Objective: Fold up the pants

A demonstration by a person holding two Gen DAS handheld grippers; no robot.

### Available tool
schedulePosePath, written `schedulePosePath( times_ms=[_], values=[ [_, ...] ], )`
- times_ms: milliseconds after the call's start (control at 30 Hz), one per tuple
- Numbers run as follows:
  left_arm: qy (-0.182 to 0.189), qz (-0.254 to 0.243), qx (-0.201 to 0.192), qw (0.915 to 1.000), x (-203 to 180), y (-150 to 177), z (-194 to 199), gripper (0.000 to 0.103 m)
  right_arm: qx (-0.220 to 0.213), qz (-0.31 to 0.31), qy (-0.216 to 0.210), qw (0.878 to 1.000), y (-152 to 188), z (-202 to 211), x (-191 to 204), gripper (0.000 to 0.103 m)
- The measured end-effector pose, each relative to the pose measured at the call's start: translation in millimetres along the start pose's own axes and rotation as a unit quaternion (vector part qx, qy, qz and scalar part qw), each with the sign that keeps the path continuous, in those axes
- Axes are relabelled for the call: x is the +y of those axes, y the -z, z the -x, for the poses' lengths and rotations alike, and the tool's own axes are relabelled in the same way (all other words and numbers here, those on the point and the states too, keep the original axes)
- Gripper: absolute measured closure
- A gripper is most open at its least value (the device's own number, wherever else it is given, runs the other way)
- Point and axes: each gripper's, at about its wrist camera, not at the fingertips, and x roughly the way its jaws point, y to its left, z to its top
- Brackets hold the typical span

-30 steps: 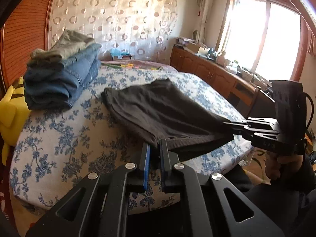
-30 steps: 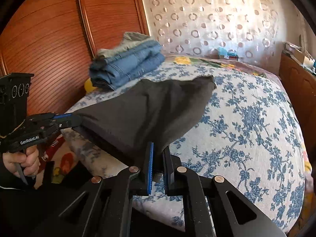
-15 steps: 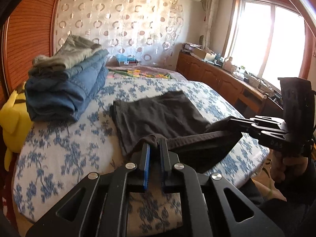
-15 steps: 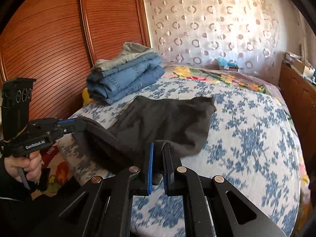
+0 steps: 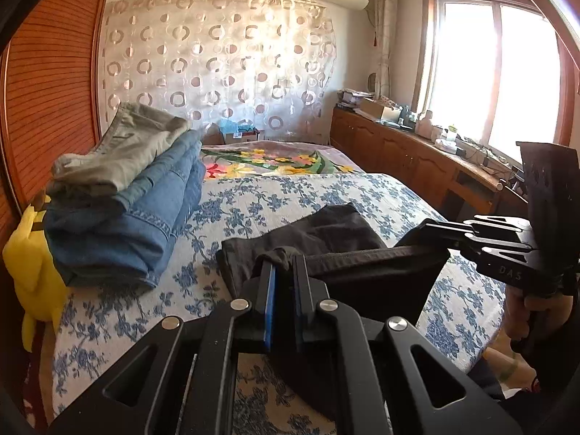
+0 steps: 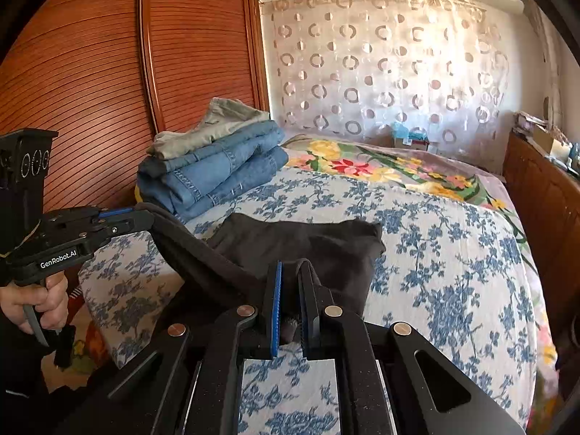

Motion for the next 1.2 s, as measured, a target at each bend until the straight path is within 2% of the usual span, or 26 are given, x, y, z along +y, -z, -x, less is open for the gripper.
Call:
schedulePosePath(
  times_ms=[167, 433, 767, 800, 900, 967, 1000, 1133, 1200],
  values=[
    [-0.004, -0.005, 0.003, 1.0000, 4, -9, -12, 0.093, 0.006, 0.002, 0.008, 1.000, -8, -13, -5, 0.095],
    [-0.026, -0.007, 0.022, 0.9994, 16, -30, -59, 0.093, 0.025, -0.013, 0.026, 0.999, -29, -55, -20, 0.095],
    [-0.037, 0.013, 0.064, 0.9972, 30, -27, -101, 0.093, 0.055, -0.039, 0.045, 0.997, -37, -101, -30, 0.095],
    [-0.035, 0.017, 0.068, 0.9969, 31, -25, -102, 0.093, 0.057, -0.042, 0.045, 0.996, -38, -102, -30, 0.092],
    [-0.041, 0.015, 0.073, 0.9964, 31, -23, -101, 0.080, 0.054, -0.048, 0.052, 0.996, -40, -98, -30, 0.084],
    [-0.045, 0.012, 0.072, 0.9963, 30, -22, -99, 0.059, 0.048, -0.052, 0.050, 0.996, -40, -94, -33, 0.076],
    [-0.042, 0.012, 0.068, 0.9967, 30, -21, -96, 0.055, 0.045, -0.052, 0.052, 0.996, -37, -90, -35, 0.072],
    [-0.032, 0.008, 0.071, 0.9970, 25, -18, -87, 0.048, 0.038, -0.047, 0.054, 0.997, -29, -75, -35, 0.071],
    [-0.033, 0.002, 0.066, 0.9973, 20, -13, -79, 0.048, 0.035, -0.047, 0.057, 0.997, -23, -66, -35, 0.071]
  ],
)
